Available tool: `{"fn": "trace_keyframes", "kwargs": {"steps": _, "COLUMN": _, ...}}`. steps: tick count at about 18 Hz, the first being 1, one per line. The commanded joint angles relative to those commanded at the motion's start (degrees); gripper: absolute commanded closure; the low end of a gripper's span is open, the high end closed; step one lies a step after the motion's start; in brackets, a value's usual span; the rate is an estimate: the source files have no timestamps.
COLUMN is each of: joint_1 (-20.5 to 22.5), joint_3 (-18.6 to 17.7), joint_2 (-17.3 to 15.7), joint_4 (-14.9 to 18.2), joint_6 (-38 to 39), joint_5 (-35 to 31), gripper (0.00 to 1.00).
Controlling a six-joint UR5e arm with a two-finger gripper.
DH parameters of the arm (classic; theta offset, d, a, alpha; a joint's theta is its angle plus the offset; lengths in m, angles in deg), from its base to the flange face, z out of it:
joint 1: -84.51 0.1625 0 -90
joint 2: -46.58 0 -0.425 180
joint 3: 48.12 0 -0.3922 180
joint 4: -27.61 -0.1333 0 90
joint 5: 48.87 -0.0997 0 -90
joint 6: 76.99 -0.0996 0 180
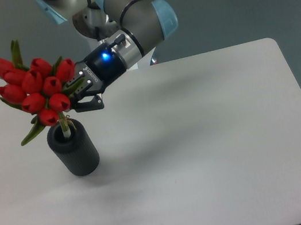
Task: Insert the flowers into the vase
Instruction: 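Lower the tulip stems down into the black vase opening, then open the gripper to release the tulip stems in the vase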
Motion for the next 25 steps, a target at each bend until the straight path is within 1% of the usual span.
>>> {"fn": "trace_keyframes", "kwargs": {"steps": 3, "joint_1": 0.17, "joint_3": -1.58, "joint_2": 0.17, "joint_4": 0.00, "joint_6": -3.16, "joint_5": 0.00, "gripper": 0.87}}
{"fn": "trace_keyframes", "kwargs": {"steps": 6, "joint_1": 0.44, "joint_3": -3.60, "joint_2": 0.44, "joint_4": 0.00, "joint_6": -7.20, "joint_5": 0.00, "gripper": 0.83}}
{"fn": "trace_keyframes", "kwargs": {"steps": 9, "joint_1": 0.18, "joint_3": -3.78, "joint_2": 1.05, "joint_4": 0.00, "joint_6": -8.18, "joint_5": -0.09, "gripper": 0.77}}
{"fn": "trace_keyframes", "kwargs": {"steps": 11, "joint_1": 0.00, "joint_3": -3.96, "joint_2": 1.93, "joint_4": 0.00, "joint_6": -9.75, "joint_5": -0.44, "gripper": 0.72}}
{"fn": "trace_keyframes", "kwargs": {"steps": 12, "joint_1": -0.17, "joint_3": -4.22, "joint_2": 2.46, "joint_4": 0.00, "joint_6": -10.98, "joint_5": -0.44, "gripper": 0.72}}
{"fn": "trace_keyframes", "kwargs": {"steps": 14, "joint_1": -0.26, "joint_3": -4.83, "joint_2": 3.42, "joint_4": 0.00, "joint_6": -13.09, "joint_5": -0.44, "gripper": 0.65}}
{"fn": "trace_keyframes", "kwargs": {"steps": 16, "joint_1": -0.79, "joint_3": -4.92, "joint_2": 4.39, "joint_4": 0.00, "joint_6": -13.98, "joint_5": -0.44, "gripper": 0.62}}
{"fn": "trace_keyframes", "kwargs": {"steps": 18, "joint_1": -0.88, "joint_3": -4.84, "joint_2": 5.27, "joint_4": -0.09, "joint_6": -14.07, "joint_5": -0.53, "gripper": 0.61}}
{"fn": "trace_keyframes", "kwargs": {"steps": 20, "joint_1": -0.88, "joint_3": -4.92, "joint_2": 6.06, "joint_4": -1.31, "joint_6": -14.07, "joint_5": -0.53, "gripper": 0.61}}
{"fn": "trace_keyframes", "kwargs": {"steps": 25, "joint_1": -0.97, "joint_3": -5.01, "joint_2": 7.91, "joint_4": -2.72, "joint_6": -14.86, "joint_5": -0.62, "gripper": 0.60}}
